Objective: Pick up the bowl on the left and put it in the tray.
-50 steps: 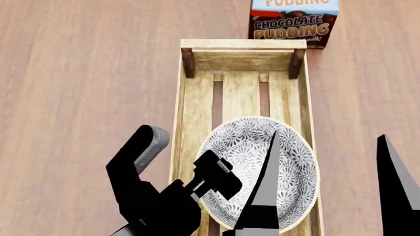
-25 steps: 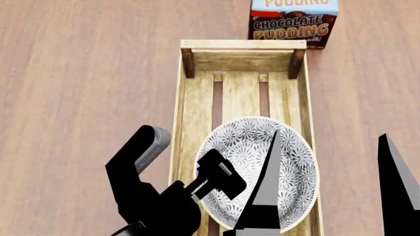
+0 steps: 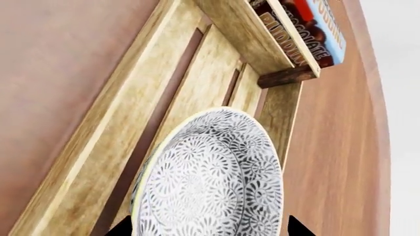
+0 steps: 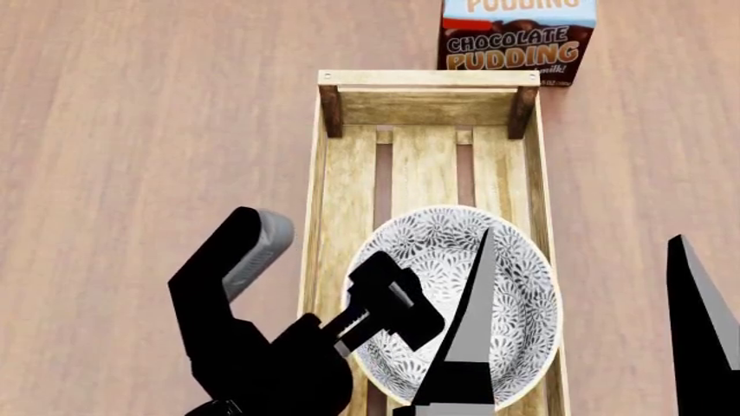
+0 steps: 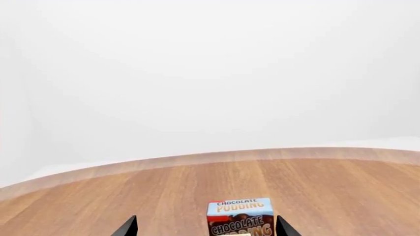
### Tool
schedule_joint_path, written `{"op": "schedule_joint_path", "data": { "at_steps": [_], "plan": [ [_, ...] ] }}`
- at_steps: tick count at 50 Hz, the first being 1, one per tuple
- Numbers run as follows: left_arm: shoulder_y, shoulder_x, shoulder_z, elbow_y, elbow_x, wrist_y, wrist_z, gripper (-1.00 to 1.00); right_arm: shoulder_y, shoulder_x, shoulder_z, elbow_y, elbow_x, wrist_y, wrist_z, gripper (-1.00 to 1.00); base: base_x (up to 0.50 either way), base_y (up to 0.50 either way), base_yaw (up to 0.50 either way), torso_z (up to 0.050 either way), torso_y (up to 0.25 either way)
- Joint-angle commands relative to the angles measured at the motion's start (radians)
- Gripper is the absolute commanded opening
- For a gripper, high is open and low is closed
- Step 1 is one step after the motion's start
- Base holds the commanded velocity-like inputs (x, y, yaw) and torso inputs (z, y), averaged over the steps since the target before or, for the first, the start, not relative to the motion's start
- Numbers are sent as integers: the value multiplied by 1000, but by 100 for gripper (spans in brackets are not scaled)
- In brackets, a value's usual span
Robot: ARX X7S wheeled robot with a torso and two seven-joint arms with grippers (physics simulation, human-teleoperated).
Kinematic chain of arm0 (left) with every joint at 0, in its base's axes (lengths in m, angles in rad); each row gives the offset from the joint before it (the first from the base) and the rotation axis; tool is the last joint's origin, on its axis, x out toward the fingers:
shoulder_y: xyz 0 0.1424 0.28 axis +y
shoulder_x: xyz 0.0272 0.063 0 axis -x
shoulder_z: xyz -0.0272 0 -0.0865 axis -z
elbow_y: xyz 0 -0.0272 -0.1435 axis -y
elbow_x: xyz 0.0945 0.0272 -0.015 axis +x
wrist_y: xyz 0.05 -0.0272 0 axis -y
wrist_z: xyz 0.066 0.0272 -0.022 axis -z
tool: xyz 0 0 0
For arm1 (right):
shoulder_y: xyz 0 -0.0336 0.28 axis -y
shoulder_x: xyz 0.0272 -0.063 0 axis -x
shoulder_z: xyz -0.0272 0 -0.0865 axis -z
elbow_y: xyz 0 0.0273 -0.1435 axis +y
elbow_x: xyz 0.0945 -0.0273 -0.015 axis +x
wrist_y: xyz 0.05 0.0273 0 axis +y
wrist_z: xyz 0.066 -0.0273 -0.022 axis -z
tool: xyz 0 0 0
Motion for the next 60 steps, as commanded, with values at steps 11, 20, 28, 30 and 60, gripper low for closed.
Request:
{"op": "schedule_joint_path", "data": {
  "at_steps": [11, 20, 28, 30, 60],
  "plan": [
    [-42, 0, -8, 186, 37, 2, -66, 100, 5, -19, 17, -4, -22, -5, -23, 100, 0, 0, 0, 0, 0],
    [-82, -64, 26, 249, 124, -49, -113, 100, 6, -19, 12, -3, -24, -6, -22, 100, 0, 0, 0, 0, 0],
    [-132, -154, 62, 268, 262, -120, -181, 100, 10, -23, 6, -2, -24, -2, -22, 100, 0, 0, 0, 0, 0],
    [-136, -173, 69, 270, 283, -133, -190, 100, 10, -22, 6, -2, -25, -3, -22, 100, 0, 0, 0, 0, 0],
    [-150, -468, 176, 551, 624, -286, -243, 100, 26, -33, -15, 1, -29, 17, -20, 100, 0, 0, 0, 0, 0]
  ]
}}
